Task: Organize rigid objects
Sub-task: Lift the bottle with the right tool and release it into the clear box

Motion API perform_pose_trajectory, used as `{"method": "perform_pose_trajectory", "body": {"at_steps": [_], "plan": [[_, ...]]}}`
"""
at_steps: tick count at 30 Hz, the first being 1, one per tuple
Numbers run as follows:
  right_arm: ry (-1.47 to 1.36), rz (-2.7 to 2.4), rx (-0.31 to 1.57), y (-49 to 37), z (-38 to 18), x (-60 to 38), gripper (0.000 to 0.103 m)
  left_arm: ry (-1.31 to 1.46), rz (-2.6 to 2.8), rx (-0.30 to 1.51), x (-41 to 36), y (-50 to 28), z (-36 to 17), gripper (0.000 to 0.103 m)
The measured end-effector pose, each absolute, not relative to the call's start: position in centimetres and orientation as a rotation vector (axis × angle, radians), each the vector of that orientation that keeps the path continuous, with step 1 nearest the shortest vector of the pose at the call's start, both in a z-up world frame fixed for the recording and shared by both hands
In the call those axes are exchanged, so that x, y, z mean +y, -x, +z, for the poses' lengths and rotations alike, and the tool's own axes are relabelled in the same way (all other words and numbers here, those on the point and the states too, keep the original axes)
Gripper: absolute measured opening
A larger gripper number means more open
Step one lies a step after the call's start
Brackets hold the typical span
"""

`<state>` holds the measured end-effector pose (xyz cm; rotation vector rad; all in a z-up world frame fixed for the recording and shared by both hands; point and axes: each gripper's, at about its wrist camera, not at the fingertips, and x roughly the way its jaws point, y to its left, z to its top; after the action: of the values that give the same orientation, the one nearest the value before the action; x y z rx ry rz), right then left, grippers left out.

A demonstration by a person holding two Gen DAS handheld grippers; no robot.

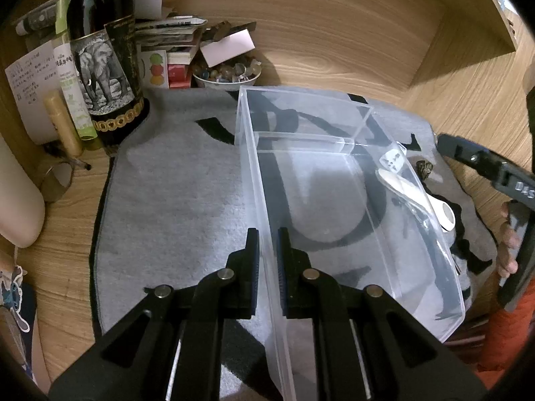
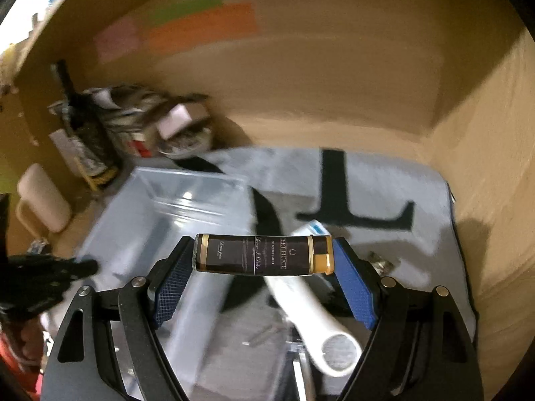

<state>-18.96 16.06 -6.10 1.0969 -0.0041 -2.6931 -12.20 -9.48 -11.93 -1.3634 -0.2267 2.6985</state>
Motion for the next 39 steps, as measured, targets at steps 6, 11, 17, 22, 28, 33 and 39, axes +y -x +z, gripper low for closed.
{"method": "perform_pose_trajectory", "body": {"at_steps": [6,11,17,22,28,33,39], "plan": [[-1.044,-2.637,0.073,18.3,-5.4,12.5,0.08,1.356,2.697,-0.227,-9.6,12.2,-11.9,0.011],[-1.05,-2.576,0.149,18.4,-6.0,9.6,0.08,1.342,2.707,-0.201,-9.4,12.2,-11.9,0.011],[-1.09,-2.509,0.194,19.1,-7.2,7.2,0.08,1.331,2.706,-0.206,-9.4,12.3,-12.0,0.011],[-1.146,-2.463,0.196,20.3,-8.0,6.1,0.08,1.332,2.707,-0.21,-9.4,12.3,-12.0,0.011],[-1.192,-2.441,0.216,21.0,-9.0,5.4,0.08,1.328,2.709,-0.205,-9.2,12.3,-12.1,0.011],[-1.171,-2.443,0.23,20.7,-8.7,5.4,0.08,1.33,2.71,-0.205,-9.2,12.3,-12.1,0.011],[-1.123,-2.467,0.257,19.8,-7.8,6.0,0.081,1.332,2.711,-0.203,-9.0,12.3,-12.1,0.011]]}}
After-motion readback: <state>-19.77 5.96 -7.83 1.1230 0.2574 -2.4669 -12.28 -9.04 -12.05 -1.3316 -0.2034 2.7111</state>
